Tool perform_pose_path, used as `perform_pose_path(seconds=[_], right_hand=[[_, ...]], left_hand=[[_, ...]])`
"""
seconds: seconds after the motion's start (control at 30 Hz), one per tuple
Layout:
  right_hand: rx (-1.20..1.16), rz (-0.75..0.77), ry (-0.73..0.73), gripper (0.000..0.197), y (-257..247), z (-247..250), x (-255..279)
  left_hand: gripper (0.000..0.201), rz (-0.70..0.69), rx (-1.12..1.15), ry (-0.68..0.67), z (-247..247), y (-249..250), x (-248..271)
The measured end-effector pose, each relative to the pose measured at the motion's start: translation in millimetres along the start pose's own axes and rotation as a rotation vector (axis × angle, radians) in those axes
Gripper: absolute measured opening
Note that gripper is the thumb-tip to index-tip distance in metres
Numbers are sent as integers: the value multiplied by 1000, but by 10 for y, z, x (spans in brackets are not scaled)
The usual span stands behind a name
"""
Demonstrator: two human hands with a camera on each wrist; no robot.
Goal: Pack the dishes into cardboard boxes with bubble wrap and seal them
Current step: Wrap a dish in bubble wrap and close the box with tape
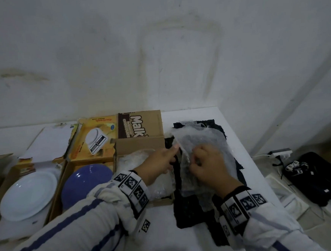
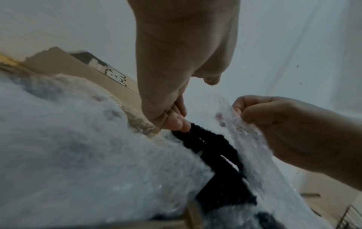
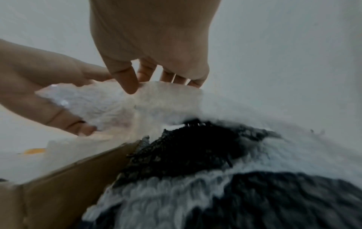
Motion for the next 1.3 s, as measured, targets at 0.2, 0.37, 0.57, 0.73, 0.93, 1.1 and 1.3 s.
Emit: perform_pose_path(seconds=[0.2, 0.37, 0.57, 0.73, 0.93, 1.1, 1.3], right_hand=[[-22, 127, -88, 35, -277, 53, -24], [-272, -350, -18, 25, -74, 188, -248], [-766, -649, -248, 26, -265, -123, -401], [-887, -583, -219, 39, -504, -266, -524], [-568, -424, -263, 34, -748, -174, -626], [-551, -332, -178, 30, -870, 41, -658], [-795, -438, -189, 14, -830, 79, -690]], left_hand=[[22, -39, 346, 180, 91, 144, -21], [19, -110, 498, 228, 446, 138, 206], [9, -81, 616, 316, 930, -102, 447], [33, -66, 381, 577, 1289, -321, 571], [60, -136, 163, 468, 1488, -344, 652], [8, -166, -17, 478, 1549, -236, 694], [13, -116, 99, 429, 1568, -139, 590]])
Point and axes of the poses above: each hand's wrist, its own x-axis away from the middle knuckle, its own z-axis out of the back of the hand, y = z × x, the point moved 2 cm from there along -x, towards the middle knuckle
